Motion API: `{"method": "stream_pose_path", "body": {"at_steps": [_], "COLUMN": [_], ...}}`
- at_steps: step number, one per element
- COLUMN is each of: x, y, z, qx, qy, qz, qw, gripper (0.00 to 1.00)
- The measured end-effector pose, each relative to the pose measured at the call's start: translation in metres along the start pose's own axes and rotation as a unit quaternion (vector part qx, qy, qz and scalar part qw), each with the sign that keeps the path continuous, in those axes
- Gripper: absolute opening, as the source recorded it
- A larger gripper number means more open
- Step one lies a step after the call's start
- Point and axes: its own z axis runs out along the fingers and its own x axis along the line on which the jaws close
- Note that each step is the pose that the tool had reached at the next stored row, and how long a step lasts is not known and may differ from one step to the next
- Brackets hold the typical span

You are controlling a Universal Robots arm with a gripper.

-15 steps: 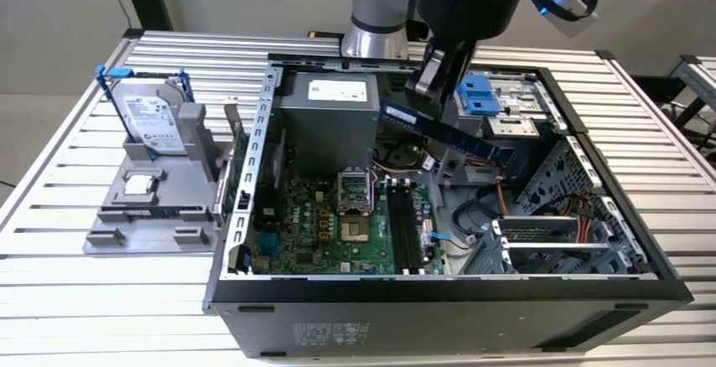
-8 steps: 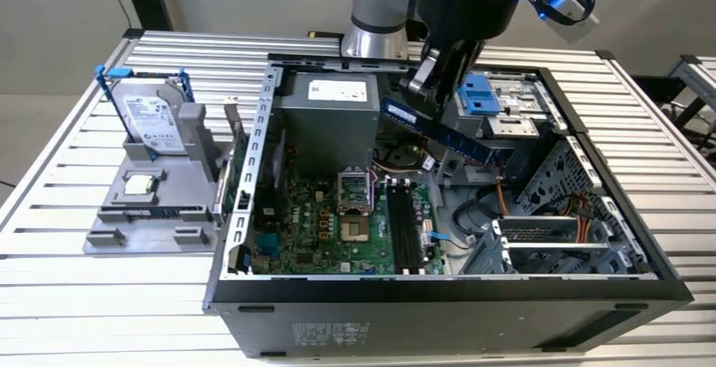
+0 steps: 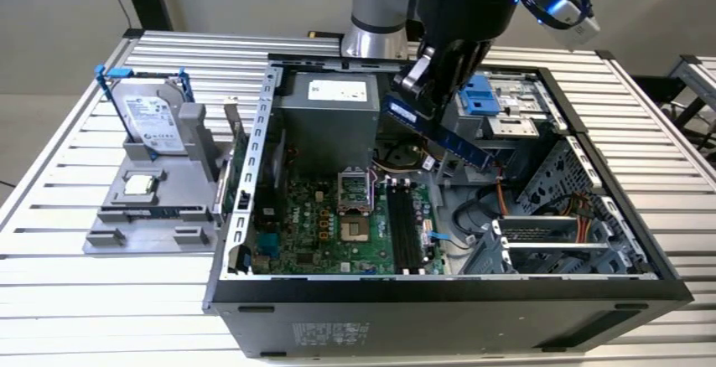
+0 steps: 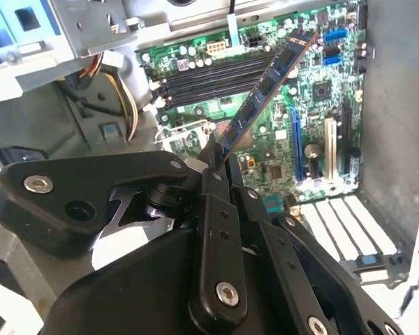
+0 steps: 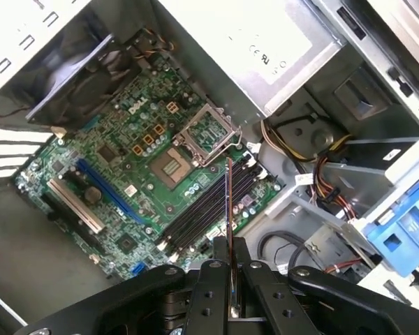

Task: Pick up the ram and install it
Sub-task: 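Insert the ram into the slot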

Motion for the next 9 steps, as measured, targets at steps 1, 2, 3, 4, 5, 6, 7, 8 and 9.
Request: {"method": "stream_pose_path", "body": {"at_steps": [1,2,3,4,5,6,7,8,9], "x": [0.0000,0.0001,0.0001,0.0001,0.0001,0.0001,0.0002,0.0002,0.0002], "y": [0.0000,0.0000,0.0001,0.0001,0.0001,0.0001,0.0001,0.0001,0.0001], "z": [0.0001,0.0002,0.0003,0.0004,0.0006,0.0007,0.0009,0.0010,0.0012], "qx": [0.0002,0.0004,0.0006,0.0009,0.0010,0.0012,0.0014,0.0016,0.0018], "qy": [-0.0001,-0.0002,-0.0003,-0.0004,-0.0005,-0.0006,-0.0007,-0.0007,-0.0008], "qz": [0.007,0.014,0.020,0.027,0.033,0.040,0.046,0.052,0.058], "qw": [0.99998,0.99991,0.99980,0.99963,0.99944,0.99921,0.99895,0.99864,0.99833], "gripper": [0.00,0.00,0.00,0.00,0.00,0.00,0.00,0.00,0.00]}}
